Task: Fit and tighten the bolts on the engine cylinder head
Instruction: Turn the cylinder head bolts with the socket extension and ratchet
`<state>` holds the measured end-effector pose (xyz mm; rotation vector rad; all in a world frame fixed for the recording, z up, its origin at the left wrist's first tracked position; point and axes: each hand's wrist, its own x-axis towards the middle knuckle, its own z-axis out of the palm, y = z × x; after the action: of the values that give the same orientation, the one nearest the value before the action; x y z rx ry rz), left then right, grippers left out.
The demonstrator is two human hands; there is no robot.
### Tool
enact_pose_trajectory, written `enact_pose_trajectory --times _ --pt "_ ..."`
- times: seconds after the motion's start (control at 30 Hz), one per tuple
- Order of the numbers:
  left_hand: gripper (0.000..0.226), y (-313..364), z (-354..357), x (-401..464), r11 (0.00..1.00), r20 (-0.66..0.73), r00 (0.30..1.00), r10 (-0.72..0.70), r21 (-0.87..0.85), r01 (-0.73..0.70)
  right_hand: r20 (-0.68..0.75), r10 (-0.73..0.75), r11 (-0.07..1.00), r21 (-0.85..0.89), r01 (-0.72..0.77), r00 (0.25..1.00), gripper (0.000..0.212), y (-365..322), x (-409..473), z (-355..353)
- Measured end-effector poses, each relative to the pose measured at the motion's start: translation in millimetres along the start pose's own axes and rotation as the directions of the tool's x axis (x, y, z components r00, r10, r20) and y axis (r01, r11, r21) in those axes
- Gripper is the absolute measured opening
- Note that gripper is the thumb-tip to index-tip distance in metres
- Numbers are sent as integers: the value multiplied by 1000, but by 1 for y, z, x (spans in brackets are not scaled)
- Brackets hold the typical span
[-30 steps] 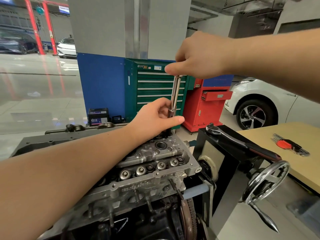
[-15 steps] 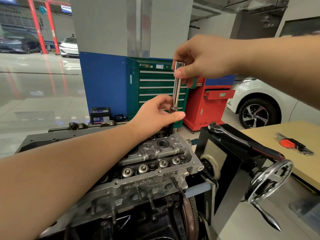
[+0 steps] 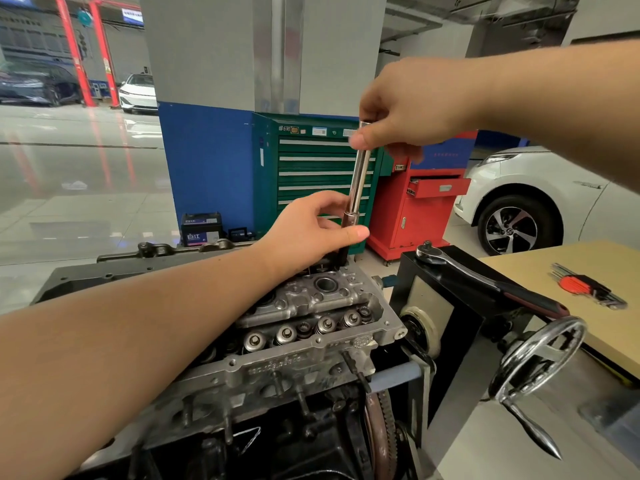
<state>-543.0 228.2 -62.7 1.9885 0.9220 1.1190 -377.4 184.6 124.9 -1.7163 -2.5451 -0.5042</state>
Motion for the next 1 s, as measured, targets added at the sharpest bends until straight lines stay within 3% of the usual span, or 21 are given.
enact_pose_trajectory --times 0.07,0.13,0.23,0.27,0.33,0.4,0.47,0.6,0.67,0.73,0.8,0.93,1.0 --pt "30 -1 1 0 995 -54 998 31 94 -26 -124 64 982 -169 -85 990 69 -5 4 4" --pt "29 0 1 1 991 -68 997 43 132 -34 -134 70 982 -163 -91 988 71 -8 6 3" --pt "33 1 -3 0 990 -8 1000 15 137 -14 61 -41 989 141 32 997 35 -7 3 -9" --pt "29 1 -4 -2 997 22 1000 -4 77 3 77 -95 985 152 83 992 23 -6 1 -12" --pt "22 4 -4 -5 998 65 997 -31 -46 34 44 -135 989 60 132 990 19 -5 0 -14" --pt "26 4 -2 -4 998 56 998 -30 -59 33 -2 -114 990 -90 113 994 29 -5 2 -10" --pt "34 4 0 -3 999 9 1000 -10 32 10 -44 -58 980 -193 49 997 49 -7 4 -5" --pt "30 2 1 0 992 -64 998 8 129 0 -147 68 976 -195 -97 987 76 -11 6 -3" --pt "26 1 0 1 993 -21 1000 -2 119 5 -66 28 992 -119 -35 997 64 -9 6 -8" --pt "23 0 -2 0 1000 57 998 -20 -11 20 52 -46 998 42 43 998 33 -8 2 -13" --pt "25 1 -3 -2 996 110 994 -8 -84 18 83 -100 994 61 95 992 15 -6 -2 -15" --pt "37 1 0 -2 996 75 997 24 -87 -17 -63 -4 989 -146 -6 998 48 -7 0 -4" --pt "36 1 1 -1 999 -5 1000 29 33 -29 -173 70 978 -180 -102 982 63 -11 -1 2"
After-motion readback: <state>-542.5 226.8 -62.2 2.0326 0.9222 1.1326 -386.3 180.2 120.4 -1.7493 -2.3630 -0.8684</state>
